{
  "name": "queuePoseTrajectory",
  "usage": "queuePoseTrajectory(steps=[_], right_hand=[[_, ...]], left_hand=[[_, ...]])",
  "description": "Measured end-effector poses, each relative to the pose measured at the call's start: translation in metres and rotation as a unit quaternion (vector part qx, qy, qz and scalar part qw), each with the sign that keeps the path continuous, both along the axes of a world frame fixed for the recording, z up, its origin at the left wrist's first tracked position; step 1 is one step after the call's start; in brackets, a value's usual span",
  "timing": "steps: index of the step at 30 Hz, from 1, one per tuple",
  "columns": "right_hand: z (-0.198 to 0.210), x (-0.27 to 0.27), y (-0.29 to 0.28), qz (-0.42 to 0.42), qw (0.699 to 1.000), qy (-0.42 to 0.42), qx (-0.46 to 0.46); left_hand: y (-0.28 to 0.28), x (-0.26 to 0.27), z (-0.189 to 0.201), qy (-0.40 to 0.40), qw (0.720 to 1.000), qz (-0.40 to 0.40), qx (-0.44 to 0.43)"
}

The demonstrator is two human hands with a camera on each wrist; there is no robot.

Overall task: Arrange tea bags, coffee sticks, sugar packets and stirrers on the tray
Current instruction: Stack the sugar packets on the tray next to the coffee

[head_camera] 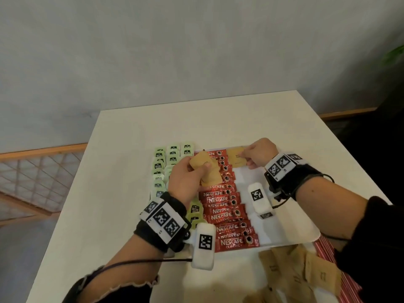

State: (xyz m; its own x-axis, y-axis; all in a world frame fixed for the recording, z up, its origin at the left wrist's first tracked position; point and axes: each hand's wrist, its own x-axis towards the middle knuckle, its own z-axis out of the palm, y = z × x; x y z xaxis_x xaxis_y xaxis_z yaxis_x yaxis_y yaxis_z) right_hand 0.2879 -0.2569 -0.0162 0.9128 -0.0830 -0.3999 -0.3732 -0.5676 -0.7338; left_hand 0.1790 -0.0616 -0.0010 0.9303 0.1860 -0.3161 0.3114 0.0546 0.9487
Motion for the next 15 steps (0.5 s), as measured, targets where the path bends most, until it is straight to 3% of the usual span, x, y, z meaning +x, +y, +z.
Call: queuePoseTrajectory(steps=[5,7,11,15], right_hand=[[0.007,-0.01,-0.005,0.013,0.998,-0.058,-0.018],[0.015,-0.018,-0.005,0.029,0.996,-0.072,0.04],[0.04,-0.038,-0.002,0.135,0.974,0.013,0.18],[0.053,-0.058,0.005,0.199,0.961,0.016,0.19]], left_hand=[[-0.001,-0.001,0.001,0.005,1.0,0.004,-0.024],[-0.003,-0.002,0.003,0.0,0.999,0.013,-0.037],[-0.009,-0.004,0.009,-0.017,0.997,0.044,-0.058],[-0.016,-0.006,0.016,-0.025,0.997,0.039,-0.066]])
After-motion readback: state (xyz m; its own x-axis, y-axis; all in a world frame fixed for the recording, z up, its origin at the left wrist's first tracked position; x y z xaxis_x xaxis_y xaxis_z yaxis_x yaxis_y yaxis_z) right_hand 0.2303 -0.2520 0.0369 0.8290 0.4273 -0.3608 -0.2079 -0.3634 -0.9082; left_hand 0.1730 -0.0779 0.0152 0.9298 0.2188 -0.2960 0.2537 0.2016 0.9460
